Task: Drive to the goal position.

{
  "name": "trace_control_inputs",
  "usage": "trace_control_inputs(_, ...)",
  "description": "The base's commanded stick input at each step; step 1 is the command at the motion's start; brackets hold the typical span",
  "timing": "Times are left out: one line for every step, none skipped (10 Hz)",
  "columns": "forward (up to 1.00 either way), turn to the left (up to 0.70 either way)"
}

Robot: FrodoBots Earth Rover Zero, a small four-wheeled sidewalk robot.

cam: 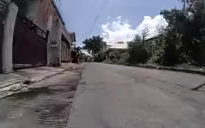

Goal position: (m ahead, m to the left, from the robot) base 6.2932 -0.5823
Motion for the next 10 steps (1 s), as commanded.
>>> trace_control_inputs(1.00, -0.18)
trace_control_inputs(1.00, -0.01)
trace_control_inputs(1.00, -0.01)
trace_control_inputs(1.00, 0.24)
trace_control_inputs(1.00, 0.36)
trace_control_inputs(1.00, 0.10)
trace_control_inputs(1.00, -0.01)
trace_control_inputs(1.00, -0.01)
trace_control_inputs(1.00, -0.01)
trace_control_inputs(1.00, -0.01)
